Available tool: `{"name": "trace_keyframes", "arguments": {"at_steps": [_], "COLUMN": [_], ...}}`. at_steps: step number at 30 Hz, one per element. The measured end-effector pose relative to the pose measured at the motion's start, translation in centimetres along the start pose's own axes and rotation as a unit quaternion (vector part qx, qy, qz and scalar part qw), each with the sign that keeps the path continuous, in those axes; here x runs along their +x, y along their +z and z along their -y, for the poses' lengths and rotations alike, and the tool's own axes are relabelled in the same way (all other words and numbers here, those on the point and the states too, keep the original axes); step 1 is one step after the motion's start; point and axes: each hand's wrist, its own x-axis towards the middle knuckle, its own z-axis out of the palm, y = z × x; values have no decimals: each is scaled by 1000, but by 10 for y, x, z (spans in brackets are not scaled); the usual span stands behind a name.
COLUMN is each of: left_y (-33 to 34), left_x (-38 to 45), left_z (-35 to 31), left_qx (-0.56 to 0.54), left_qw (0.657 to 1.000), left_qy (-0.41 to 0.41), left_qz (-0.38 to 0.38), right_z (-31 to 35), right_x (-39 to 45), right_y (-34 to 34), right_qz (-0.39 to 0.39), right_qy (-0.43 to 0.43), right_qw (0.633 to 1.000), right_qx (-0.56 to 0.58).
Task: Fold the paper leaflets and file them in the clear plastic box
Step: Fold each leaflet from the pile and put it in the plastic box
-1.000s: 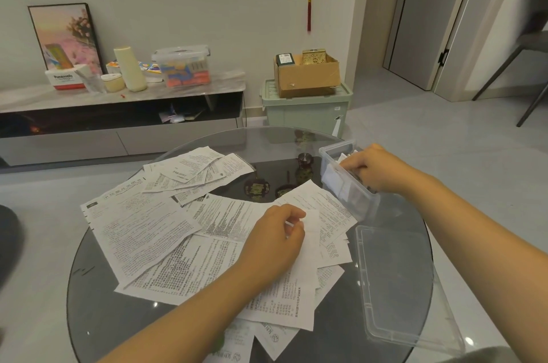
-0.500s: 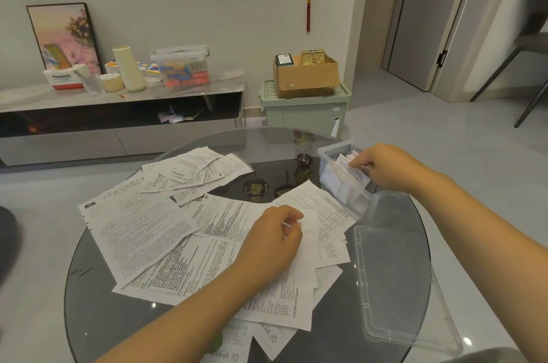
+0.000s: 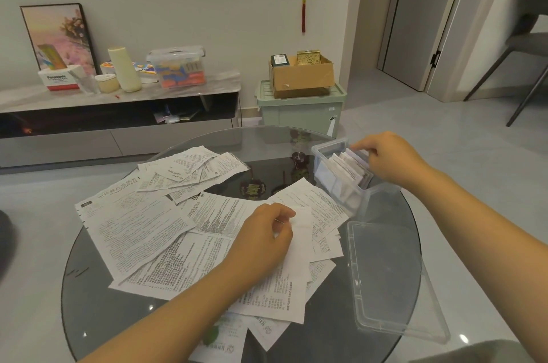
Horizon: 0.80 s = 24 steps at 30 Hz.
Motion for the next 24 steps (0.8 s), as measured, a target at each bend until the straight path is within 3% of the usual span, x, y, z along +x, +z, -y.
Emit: {"name": "trace_keyframes", "arguments": {"at_steps": [5,9,12,15,24], "left_y": [-10,-18,-21,-20,-18], "left_x": [-13,-19,-24,-29,-45], "left_z": [2,1,6,13,13], "left_qx": [45,160,266,303,233], "left_qw": [999,987,953,924,954], "left_qy": [25,-13,-112,-167,-7], "left_qz": [-3,8,90,165,190], "right_z": [7,19,35,51,71], "right_x": [-24,-44,-60,-73,-84], "right_y": [-7,-8,-4,4,26], "right_qz": [-55,-67,-54,-21,133], "right_qy": [-33,-74,-120,-158,-223], "right_qw": [998,994,991,987,965], "right_qx": [17,33,36,25,-24]}}
